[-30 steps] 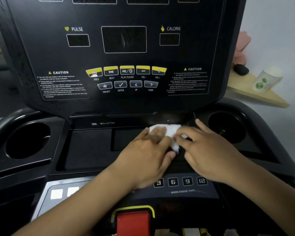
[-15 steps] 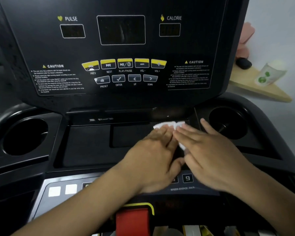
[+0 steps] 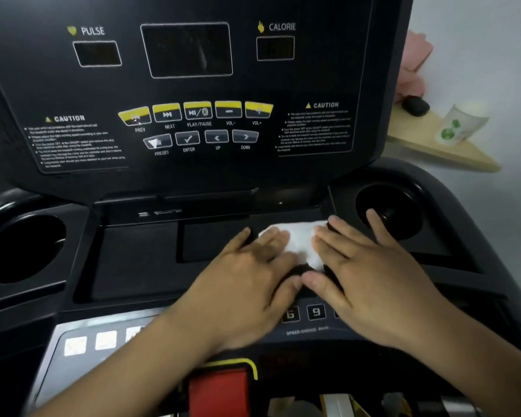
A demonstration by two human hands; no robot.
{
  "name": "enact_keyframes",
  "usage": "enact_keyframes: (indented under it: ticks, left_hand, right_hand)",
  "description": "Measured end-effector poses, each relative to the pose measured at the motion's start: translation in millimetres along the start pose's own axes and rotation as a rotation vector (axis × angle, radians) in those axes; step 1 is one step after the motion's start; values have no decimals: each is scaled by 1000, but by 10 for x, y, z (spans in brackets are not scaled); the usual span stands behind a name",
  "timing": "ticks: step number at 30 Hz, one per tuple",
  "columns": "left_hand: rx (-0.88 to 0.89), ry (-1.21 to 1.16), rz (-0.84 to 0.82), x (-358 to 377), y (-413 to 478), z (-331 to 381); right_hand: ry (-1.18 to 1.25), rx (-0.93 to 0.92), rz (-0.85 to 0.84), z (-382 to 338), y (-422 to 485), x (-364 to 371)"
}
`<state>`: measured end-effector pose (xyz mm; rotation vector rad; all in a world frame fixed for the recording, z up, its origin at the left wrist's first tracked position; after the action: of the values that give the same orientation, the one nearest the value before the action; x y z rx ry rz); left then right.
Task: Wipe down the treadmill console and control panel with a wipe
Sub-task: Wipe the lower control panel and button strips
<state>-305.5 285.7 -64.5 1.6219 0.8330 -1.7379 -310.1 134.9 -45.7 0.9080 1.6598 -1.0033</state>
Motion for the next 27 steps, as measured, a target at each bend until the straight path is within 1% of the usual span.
enact_keyframes:
  ticks: [2, 5, 7, 10, 13, 14, 16, 18, 21, 24, 27]
  left_hand:
    - [-17, 40, 37, -4, 170, -26]
    - [-42, 108, 44, -29, 293, -17]
    - [-34, 119, 54, -57, 111, 47]
    - [-19, 85, 49, -21, -156, 126]
    - [-64, 134, 61, 30, 8, 42]
    - [-86, 153, 55, 34, 90, 2]
    - [-113, 146, 32, 45, 144, -43]
    - [-99, 122, 37, 34, -20, -2]
    - [-106, 57, 25, 9, -325, 48]
    - [-85, 74, 5, -21, -132, 15]
    - [-68, 80, -43, -39, 194, 11]
  right_hand:
    - [-14, 26, -23, 6, 129, -25]
    - [-23, 33, 3, 23, 236, -60]
    - [-32, 12, -2, -7, 103, -24]
    - [-26, -30, 45, -90, -133, 29]
    - [-49, 40, -23, -66, 35, -41]
    - [-60, 59, -21, -24, 132, -49]
    - [-98, 71, -12, 6, 231, -87]
    - [-103, 53, -44, -38, 109, -74]
    - [-68, 3, 17, -188, -219, 7]
    - [-66, 40, -27, -146, -88, -40]
    - [-38, 39, 83, -84, 154, -208]
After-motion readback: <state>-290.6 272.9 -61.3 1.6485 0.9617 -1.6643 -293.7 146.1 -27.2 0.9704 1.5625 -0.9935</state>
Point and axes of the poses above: each hand's wrist, its own y-axis towards the middle knuckle, its own x-axis out of the palm, z = x × y, the point moved 5 cm from there along y, towards the middle knuckle, and after that the axes turned 13 degrees about y, right-handed, at the moved point
